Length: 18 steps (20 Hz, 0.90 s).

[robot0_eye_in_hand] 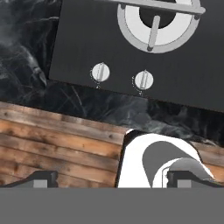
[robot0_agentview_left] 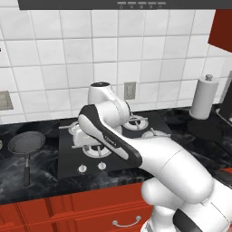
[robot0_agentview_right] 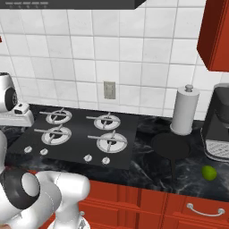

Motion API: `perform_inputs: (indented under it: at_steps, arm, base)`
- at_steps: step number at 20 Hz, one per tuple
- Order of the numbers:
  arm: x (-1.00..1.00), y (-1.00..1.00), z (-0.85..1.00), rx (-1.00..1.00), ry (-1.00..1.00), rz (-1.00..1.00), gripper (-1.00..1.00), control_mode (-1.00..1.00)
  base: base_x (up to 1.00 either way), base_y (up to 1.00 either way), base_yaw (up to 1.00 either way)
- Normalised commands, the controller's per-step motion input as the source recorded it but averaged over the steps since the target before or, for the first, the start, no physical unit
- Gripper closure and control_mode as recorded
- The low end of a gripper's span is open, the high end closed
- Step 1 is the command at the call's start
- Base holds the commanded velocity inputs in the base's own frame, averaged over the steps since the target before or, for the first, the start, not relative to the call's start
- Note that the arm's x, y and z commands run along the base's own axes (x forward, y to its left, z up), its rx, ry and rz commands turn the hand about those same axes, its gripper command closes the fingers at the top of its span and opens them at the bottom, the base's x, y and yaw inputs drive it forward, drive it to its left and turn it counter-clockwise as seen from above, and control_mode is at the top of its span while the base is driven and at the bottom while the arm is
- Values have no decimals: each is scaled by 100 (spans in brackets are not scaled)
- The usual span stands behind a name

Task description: Place both pans onto different burners. Then place the lime and the fish on different pans.

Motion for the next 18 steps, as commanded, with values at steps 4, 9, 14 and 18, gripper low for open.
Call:
perform_inputs:
  at_steps: [4,9,14,18]
  arm:
    - [0,68,-30,0,16,1,-100,-100]
    - [0,61,-22,2,12,0,-100,-100]
    - [0,71,-34,-1,1,0,-100,-100]
    - [11,68,-30,0,0,0,-100,-100]
  base:
    - [0,0,0]
    - [0,0,0]
    - [0,0,0]
    - [0,0,0]
